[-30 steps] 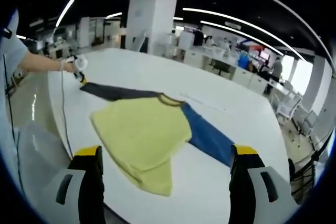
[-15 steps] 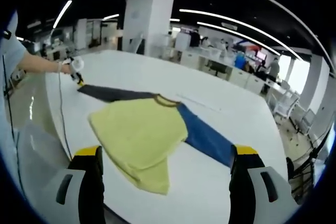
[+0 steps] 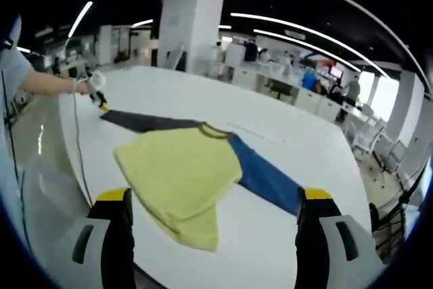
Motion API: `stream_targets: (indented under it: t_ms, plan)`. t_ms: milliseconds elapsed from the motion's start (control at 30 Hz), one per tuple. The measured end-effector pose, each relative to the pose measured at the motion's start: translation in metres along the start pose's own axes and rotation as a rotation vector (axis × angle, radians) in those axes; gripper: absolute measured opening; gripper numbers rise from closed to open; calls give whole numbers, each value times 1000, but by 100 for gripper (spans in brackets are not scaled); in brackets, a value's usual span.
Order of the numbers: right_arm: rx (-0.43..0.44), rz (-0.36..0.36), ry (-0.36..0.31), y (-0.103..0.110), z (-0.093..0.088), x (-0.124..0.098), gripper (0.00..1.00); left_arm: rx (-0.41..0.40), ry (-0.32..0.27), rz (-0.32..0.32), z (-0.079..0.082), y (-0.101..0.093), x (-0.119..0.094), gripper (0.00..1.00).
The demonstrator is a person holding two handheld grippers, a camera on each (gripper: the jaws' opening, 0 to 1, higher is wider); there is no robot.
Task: Fold the garment on the visible template until the final outline fits inside the template.
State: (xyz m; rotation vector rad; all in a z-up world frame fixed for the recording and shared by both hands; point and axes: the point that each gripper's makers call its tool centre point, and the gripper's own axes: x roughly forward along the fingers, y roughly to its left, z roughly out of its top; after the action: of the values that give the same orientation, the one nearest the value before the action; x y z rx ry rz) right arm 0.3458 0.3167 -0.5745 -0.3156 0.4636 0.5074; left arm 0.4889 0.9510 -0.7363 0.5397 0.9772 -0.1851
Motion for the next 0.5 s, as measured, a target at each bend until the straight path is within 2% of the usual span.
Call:
stream_targets:
  t_ms: [33,67,100,167,267,500]
  plan:
    - [0,2,-1,1,0,0,100,5,-54,-11,9,-2,0,31]
    - [-1,4,-2,1,1,1,100,-5,-27,-3,5,-1,-4,32]
    - [-2,6,-2,2,1,1,100,-6,-26,-9,5,-2,-4,33]
    - [-2,12,-7,3,2,2,100,18,-63,-31,11,-6,-6,34]
    - [0,21,-10,5,3,2,100,33,-40,-39,9,-10,-9,38]
    - [-3,25,-14,4,4,1,100,46,-79,-73,19,-18,-17,45]
